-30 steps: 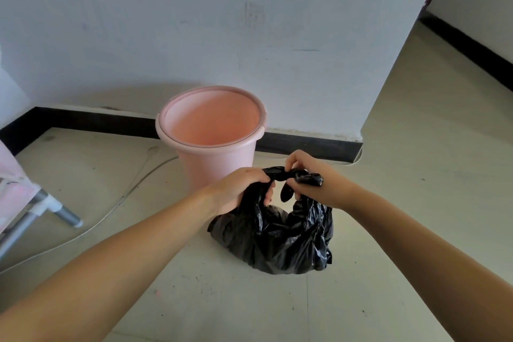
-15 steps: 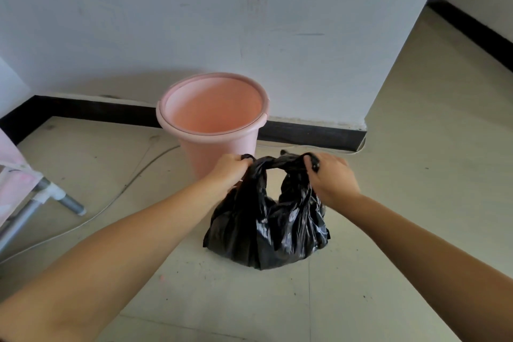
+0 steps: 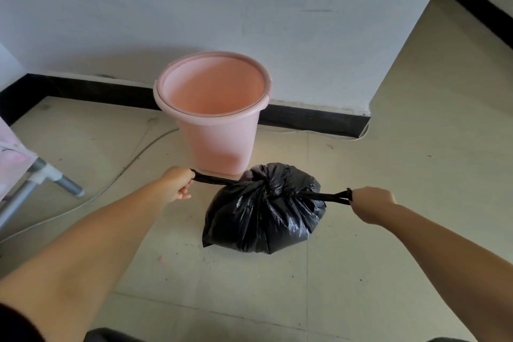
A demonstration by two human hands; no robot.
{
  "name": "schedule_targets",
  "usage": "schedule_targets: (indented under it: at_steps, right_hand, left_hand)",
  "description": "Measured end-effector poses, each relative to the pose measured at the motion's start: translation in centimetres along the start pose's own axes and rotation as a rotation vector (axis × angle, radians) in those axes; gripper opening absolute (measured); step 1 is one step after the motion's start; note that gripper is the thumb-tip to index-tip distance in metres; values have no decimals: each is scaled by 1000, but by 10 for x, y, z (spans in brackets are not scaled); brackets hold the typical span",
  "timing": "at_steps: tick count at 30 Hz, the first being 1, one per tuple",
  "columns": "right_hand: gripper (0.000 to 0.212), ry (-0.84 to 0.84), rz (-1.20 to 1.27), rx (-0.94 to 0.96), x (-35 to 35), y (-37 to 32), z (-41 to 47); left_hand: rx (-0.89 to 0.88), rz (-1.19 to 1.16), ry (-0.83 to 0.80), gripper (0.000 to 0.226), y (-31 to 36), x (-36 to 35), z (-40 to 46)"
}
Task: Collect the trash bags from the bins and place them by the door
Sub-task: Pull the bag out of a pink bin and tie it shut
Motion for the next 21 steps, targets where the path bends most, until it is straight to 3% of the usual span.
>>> schedule_targets:
  at_steps: [3, 7, 10, 13, 16, 18, 21]
  right_hand:
    - [21, -24, 208, -22, 0, 1, 7]
    - [31, 17, 1234, -200, 36, 2, 11]
    - [25, 50, 1566, -121, 83, -14, 7]
    - [20, 113, 1680, 68, 123, -37, -3]
    - [19, -144, 1718, 306, 142, -70, -19]
    - [35, -284, 1519, 470, 143, -92, -31]
    - [33, -166, 1119, 548, 142, -106, -41]
  left_hand:
    - [-54, -165, -37, 10, 5, 0, 0]
    - [-298, -217, -187, 17, 32, 0, -26]
    - [-446, -249, -410, 26, 65, -11, -69]
    - [-692, 38, -519, 26, 91, -32, -116]
    - [-1008, 336, -420, 15, 107, -55, -152]
    - [-1131, 377, -239, 9, 114, -61, -162]
    - [-1116, 386, -144, 19, 117, -61, -157]
Point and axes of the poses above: each hand's wrist, its own z-axis towards the middle knuckle, its own x-axis out of the back of the hand, y = z × x, the point moved 4 cm from there along z, towards the middle knuckle, and after that the axes turned 9 degrees about y, right-handed, at the moved point
